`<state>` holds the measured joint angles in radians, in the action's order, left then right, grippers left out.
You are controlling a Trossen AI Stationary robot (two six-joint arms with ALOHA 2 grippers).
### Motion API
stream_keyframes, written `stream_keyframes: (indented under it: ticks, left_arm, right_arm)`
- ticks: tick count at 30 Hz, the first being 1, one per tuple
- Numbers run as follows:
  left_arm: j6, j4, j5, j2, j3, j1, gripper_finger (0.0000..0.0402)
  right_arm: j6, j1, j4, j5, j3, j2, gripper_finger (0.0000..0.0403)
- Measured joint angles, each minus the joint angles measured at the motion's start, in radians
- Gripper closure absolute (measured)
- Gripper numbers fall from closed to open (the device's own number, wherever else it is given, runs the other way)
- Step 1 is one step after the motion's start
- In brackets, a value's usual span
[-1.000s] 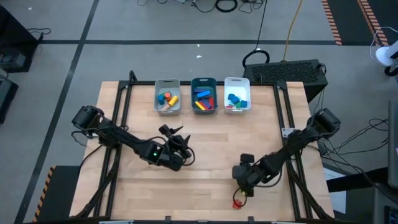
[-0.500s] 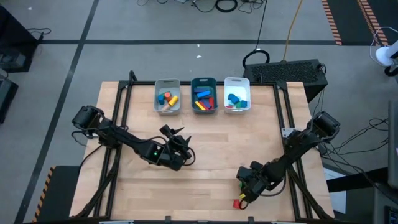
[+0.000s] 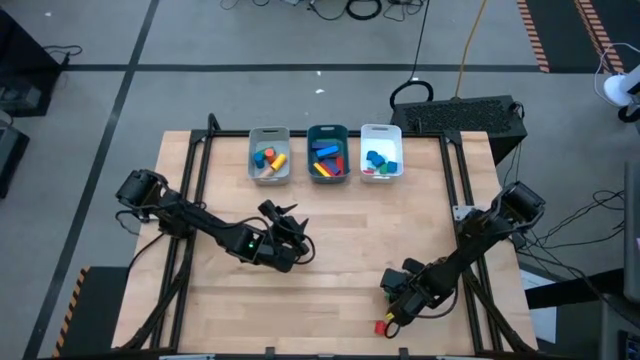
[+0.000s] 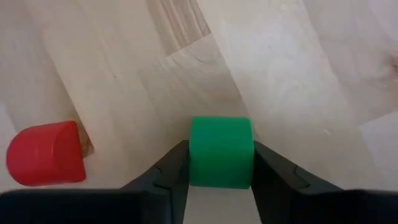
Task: Sort blocks by size
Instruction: Put the green half-circle block into the white bin
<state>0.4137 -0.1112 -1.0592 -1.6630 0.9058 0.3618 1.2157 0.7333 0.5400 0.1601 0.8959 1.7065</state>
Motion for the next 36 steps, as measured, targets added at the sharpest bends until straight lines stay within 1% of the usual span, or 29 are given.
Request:
stream_keyframes:
  ticks: [2, 7, 10, 13, 16, 20, 25, 30, 32, 34, 36]
  left_arm:
    - [0.0, 0.008, 0.006, 0.0, 0.0, 0.0, 0.0149]
    - [0.0, 0.109, 0.019, -0.001, 0.0, -0.001, 0.0149]
    - [-0.001, 0.16, 0.051, -0.001, 0.0, -0.004, 0.0149]
    - [-0.001, 0.17, 0.072, -0.001, 0.0, -0.009, 0.0149]
    - [-0.002, 0.17, 0.096, -0.001, 0.0, -0.016, 0.0149]
    - [-0.002, 0.171, 0.116, -0.001, 0.0, -0.021, 0.0149]
    - [-0.002, 0.178, 0.117, -0.021, 0.0, -0.021, 0.0149]
    - [-0.003, 0.185, 0.119, -0.064, 0.0, -0.026, 0.0149]
    - [-0.003, 0.193, 0.135, -0.081, -0.001, -0.031, 0.0149]
    - [-0.003, 0.199, 0.159, -0.091, -0.001, -0.037, 0.0149]
    - [-0.004, 0.216, 0.186, -0.101, -0.001, -0.044, 0.0149]
  right_arm:
    - [-0.016, 0.0, 0.011, 0.019, -0.001, -0.002, 0.0294]
    - [-0.088, -0.028, 0.054, 0.099, 0.019, -0.001, 0.0295]
    - [-0.146, -0.053, 0.114, 0.183, 0.057, 0.0, 0.0295]
    - [-0.212, -0.086, 0.202, 0.275, 0.096, -0.001, 0.0295]
    - [-0.277, -0.14, 0.308, 0.357, 0.13, -0.002, 0.0295]
    - [-0.392, -0.237, 0.434, 0.435, 0.161, -0.013, 0.0294]
    - [-0.603, -0.398, 0.431, 0.496, 0.173, -0.098, 0.0294]
    - [-0.83, -0.614, 0.322, 0.496, 0.174, -0.247, 0.0293]
    - [-0.917, -0.715, 0.282, 0.474, 0.174, -0.298, 0.0292]
    - [-0.977, -0.833, 0.231, 0.412, 0.174, -0.328, 0.0292]
    - [-1.019, -0.956, 0.157, 0.317, 0.17, -0.334, 0.0292]
